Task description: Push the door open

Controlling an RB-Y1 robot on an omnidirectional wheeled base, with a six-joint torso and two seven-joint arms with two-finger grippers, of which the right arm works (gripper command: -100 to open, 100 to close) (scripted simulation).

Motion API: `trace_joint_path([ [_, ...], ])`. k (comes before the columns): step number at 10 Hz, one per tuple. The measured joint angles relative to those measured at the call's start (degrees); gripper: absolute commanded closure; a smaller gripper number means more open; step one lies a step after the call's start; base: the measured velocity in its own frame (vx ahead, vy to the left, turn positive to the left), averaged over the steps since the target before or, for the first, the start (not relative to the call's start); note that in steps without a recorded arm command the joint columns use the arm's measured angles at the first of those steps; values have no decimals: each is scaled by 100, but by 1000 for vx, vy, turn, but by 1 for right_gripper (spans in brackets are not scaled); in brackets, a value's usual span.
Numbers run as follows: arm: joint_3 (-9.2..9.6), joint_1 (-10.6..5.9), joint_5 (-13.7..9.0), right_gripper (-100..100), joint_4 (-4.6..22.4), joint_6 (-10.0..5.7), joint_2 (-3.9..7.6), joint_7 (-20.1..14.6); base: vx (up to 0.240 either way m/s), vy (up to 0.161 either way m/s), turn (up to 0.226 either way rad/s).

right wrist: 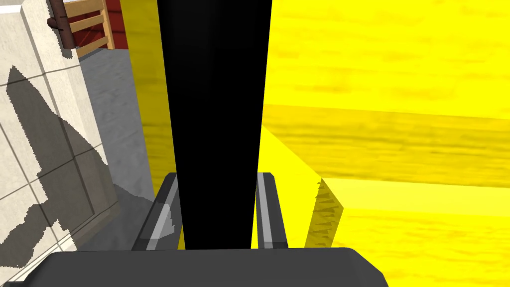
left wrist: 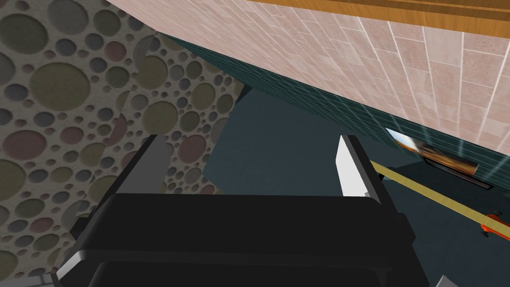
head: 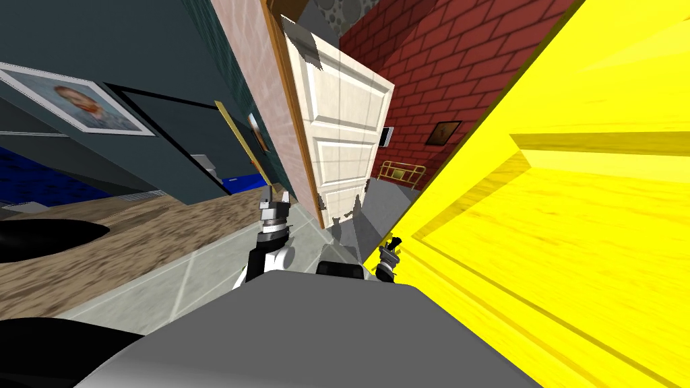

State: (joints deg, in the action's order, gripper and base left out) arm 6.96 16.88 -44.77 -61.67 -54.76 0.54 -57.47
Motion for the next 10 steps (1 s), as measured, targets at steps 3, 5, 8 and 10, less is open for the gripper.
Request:
trace_joint_path([
  [3, -77, 6, -75, 100, 62, -6, 54, 4, 148, -34, -36],
  [5, -133, 47, -119, 100, -22, -6, 78, 51, 161, -72, -37],
  [8, -274, 1, -226, 100, 1, -37, 147, 66, 186, -62, -52],
  [10, -420, -6, -348, 100, -65, 23, 158, 153, 214, -95, -73],
])
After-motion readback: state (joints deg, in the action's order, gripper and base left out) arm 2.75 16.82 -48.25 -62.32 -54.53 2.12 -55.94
